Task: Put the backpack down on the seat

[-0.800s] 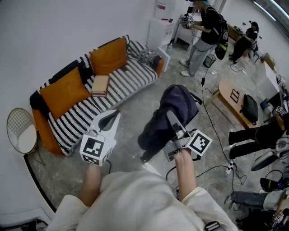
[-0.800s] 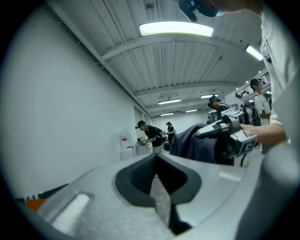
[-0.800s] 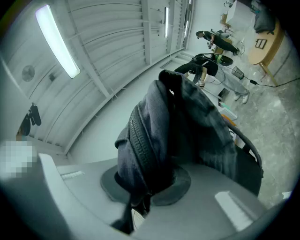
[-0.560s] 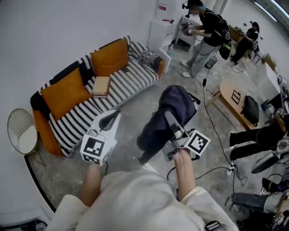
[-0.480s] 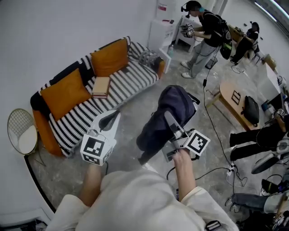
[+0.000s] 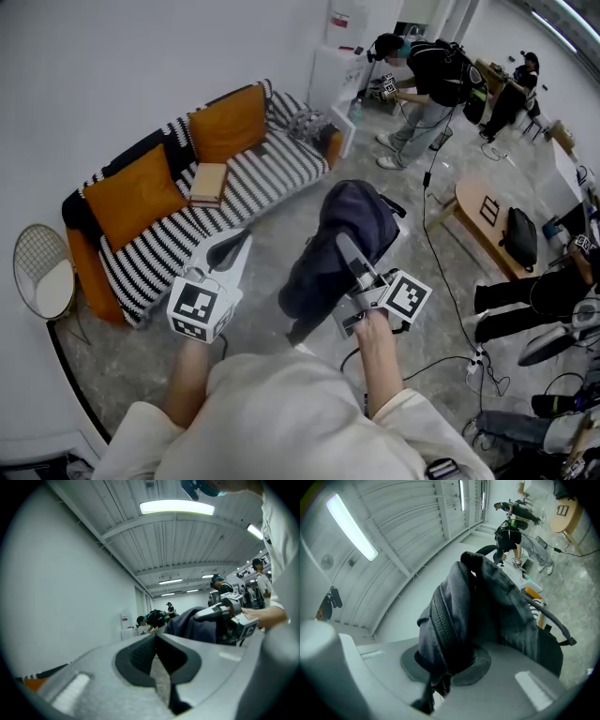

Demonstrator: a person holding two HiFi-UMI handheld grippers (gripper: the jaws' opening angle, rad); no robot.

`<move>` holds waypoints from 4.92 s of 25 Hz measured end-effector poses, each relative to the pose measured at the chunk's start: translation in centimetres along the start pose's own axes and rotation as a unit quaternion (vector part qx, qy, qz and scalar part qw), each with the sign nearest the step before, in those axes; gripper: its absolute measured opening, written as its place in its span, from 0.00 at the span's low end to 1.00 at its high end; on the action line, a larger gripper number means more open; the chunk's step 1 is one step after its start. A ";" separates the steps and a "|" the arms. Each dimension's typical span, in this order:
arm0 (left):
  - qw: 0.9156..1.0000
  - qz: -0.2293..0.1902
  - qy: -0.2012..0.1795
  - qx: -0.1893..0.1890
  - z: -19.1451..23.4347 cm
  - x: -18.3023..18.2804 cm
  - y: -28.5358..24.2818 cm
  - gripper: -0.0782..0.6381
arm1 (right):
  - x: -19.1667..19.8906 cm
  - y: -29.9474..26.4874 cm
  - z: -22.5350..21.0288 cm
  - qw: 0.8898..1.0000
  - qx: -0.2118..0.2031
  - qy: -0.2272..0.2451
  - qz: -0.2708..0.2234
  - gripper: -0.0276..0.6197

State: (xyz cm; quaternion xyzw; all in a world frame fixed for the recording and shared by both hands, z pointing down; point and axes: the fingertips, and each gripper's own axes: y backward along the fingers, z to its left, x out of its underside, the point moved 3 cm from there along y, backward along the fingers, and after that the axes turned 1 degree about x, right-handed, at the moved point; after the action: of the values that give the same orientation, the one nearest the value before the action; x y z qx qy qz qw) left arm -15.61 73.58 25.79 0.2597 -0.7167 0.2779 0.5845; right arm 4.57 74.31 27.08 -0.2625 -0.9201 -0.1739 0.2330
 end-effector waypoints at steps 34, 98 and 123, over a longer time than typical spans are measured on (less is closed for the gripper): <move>0.997 0.015 0.061 -0.036 15.9 5.2 -19.2 0.11 | -8.8 -16.1 -14.1 0.999 -0.001 -0.003 0.049 0.09; 0.980 0.135 0.138 -0.054 52.7 15.6 -69.0 0.11 | -33.9 -65.5 -52.4 0.976 0.016 -0.046 0.214 0.09; 0.949 0.209 0.191 -0.139 61.4 26.6 -81.0 0.11 | -33.2 -84.1 -77.7 0.928 0.027 -0.063 0.365 0.09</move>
State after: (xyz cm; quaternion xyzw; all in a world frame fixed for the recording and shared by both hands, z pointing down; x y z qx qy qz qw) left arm -6.54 -28.33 49.65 -0.0372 -0.6614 0.3360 0.6695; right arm 8.34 -40.83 57.77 -0.5845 -0.7775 -0.0347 0.2292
